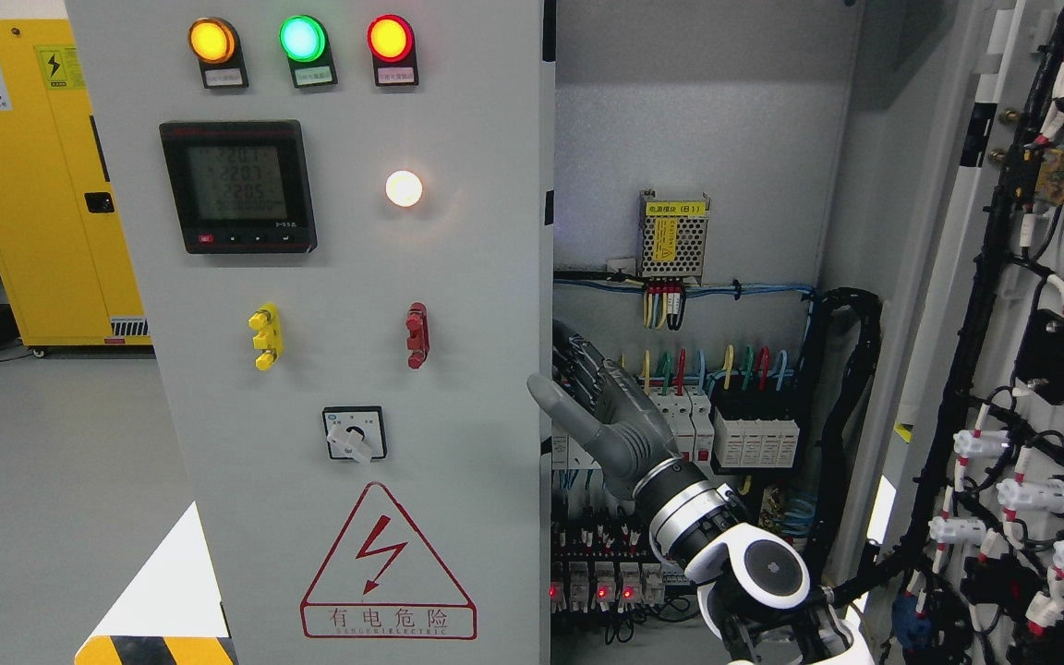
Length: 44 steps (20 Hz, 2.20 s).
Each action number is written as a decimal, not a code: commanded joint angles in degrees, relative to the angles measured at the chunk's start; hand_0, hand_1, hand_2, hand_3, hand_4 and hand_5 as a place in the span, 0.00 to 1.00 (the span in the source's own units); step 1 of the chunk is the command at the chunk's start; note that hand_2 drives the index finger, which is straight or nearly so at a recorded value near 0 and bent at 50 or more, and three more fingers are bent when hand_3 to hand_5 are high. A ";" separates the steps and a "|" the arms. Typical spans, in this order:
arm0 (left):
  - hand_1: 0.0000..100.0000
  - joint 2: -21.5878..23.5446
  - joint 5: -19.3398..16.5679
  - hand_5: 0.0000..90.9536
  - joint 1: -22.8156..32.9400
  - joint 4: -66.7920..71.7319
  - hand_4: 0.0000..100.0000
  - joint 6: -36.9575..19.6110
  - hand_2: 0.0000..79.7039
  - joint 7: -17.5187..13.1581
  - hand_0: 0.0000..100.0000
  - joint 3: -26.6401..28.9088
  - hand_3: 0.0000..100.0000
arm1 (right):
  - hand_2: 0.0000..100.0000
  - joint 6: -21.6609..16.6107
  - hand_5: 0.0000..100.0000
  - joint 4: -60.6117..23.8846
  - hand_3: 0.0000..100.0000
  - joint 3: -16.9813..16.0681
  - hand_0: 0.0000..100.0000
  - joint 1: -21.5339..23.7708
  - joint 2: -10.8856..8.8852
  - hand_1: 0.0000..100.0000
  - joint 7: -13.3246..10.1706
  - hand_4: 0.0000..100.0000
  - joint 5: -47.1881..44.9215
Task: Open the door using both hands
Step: 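Push the meter-display door outward with the right hand's fingers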
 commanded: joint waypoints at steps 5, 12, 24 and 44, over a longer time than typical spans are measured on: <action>0.56 0.62 0.00 0.00 0.00 0.06 0.00 0.00 0.00 -0.02 0.12 0.00 0.00 | 0.04 -0.42 0.00 6.69 0.00 -4.92 0.00 -3.53 -0.17 0.50 4.75 0.00 -0.91; 0.56 0.53 0.00 0.00 0.00 0.06 0.00 0.00 0.00 -0.02 0.12 0.00 0.00 | 0.04 -0.25 0.00 10.03 0.00 -6.15 0.00 -5.46 -0.17 0.50 9.94 0.00 -0.91; 0.56 0.44 0.00 0.00 0.00 0.06 0.00 0.00 0.00 -0.02 0.12 0.00 0.00 | 0.04 0.10 0.00 12.41 0.00 -7.12 0.00 -7.13 -0.09 0.50 17.50 0.00 -1.44; 0.56 0.62 0.00 0.00 0.00 0.06 0.00 0.00 0.00 -0.02 0.12 0.00 0.00 | 0.04 2.12 0.00 12.76 0.00 -7.12 0.00 -8.54 -0.09 0.50 24.00 0.00 -3.37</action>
